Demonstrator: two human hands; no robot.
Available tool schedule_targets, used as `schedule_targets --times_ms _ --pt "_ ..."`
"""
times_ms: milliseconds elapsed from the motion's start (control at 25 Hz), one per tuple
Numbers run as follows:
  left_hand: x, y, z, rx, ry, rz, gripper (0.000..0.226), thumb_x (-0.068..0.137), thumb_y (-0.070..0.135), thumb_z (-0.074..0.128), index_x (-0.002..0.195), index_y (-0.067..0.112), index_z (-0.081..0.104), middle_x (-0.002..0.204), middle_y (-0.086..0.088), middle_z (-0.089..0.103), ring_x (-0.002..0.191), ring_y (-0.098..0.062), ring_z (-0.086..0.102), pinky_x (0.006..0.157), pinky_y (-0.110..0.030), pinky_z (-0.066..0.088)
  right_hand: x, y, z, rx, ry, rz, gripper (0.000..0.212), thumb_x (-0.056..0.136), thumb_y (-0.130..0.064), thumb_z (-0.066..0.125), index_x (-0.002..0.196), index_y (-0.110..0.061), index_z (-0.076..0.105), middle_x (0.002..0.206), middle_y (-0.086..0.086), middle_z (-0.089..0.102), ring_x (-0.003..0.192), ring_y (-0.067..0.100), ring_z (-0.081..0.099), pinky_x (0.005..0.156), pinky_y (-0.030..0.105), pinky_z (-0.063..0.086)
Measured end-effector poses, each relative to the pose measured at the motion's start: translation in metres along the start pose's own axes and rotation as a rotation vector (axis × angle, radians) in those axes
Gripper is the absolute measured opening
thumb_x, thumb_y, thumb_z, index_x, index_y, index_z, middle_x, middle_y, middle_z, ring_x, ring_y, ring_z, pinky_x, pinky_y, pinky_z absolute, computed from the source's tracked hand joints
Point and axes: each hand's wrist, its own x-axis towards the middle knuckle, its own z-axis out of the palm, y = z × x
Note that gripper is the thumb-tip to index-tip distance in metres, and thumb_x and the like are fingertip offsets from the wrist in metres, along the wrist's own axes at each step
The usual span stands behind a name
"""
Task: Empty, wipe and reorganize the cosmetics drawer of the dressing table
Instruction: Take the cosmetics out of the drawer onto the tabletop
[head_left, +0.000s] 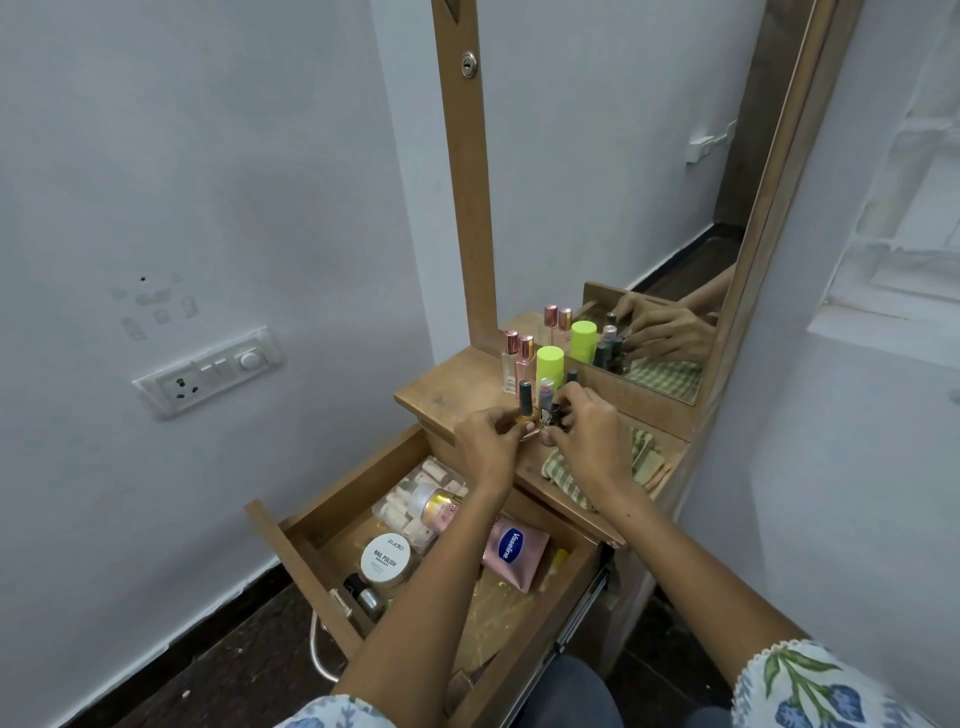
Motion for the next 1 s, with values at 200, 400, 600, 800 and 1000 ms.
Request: schedule_targets --times_ms 200,400,600,800,1000 --pt "-0.008 -0.004 -0.003 -0.058 -0.033 0.038 0.025 0.082 0.01 0.071 0.107 0.012 0.071 0.098 0.0 0.074 0.085 0.0 0.065 0.077 -0.015 0.054 -0.008 0.002 -0.01 0.012 0.023 -0.059 0.039 0.07 -0.022 0.083 0.103 -0.02 0.062 0.097 -0.003 0.065 0.08 0.013 0.065 0.063 0.031 0.054" --pt "-0.022 -0.014 -0.043 0.082 -0.096 0.176 0.026 0.083 0.018 0.071 0.109 0.018 0.071 0.104 0.01 0.069 0.087 0.002 0.064 0.076 -0.006 0.045 -0.034 -0.013 -0.021 0.089 0.041 -0.218 0.024 0.077 -0.013 0.077 0.098 -0.017 0.067 0.092 -0.004 0.067 0.072 0.007 0.063 0.062 0.014 0.048" --pt "-0.054 -0.035 -0.115 0.297 -0.487 0.169 0.013 0.08 0.021 0.074 0.093 0.022 0.075 0.089 0.012 0.072 0.08 0.004 0.064 0.074 -0.013 0.051 -0.083 -0.025 -0.001 0.17 -0.361 -0.48 0.013 0.083 -0.03 0.066 0.094 -0.023 0.067 0.092 -0.009 0.068 0.078 0.004 0.062 0.075 0.022 0.052" --pt "-0.087 -0.056 -0.127 0.646 -0.939 0.072 0.017 0.076 0.023 0.076 0.092 0.018 0.074 0.094 0.005 0.071 0.082 -0.004 0.063 0.074 -0.016 0.049 -0.108 -0.031 0.017 0.109 -0.519 -0.441 0.016 0.079 -0.023 0.071 0.095 -0.022 0.07 0.099 -0.005 0.071 0.09 0.011 0.065 0.074 0.03 0.054" --pt "-0.11 -0.06 -0.103 0.893 -1.088 0.07 0.019 0.074 0.02 0.076 0.092 0.015 0.074 0.096 -0.002 0.071 0.085 -0.018 0.065 0.073 -0.028 0.054 -0.108 -0.03 0.015 0.079 -0.547 -0.4 0.017 0.08 -0.027 0.073 0.097 -0.026 0.07 0.101 -0.007 0.072 0.085 0.006 0.066 0.073 0.027 0.055"
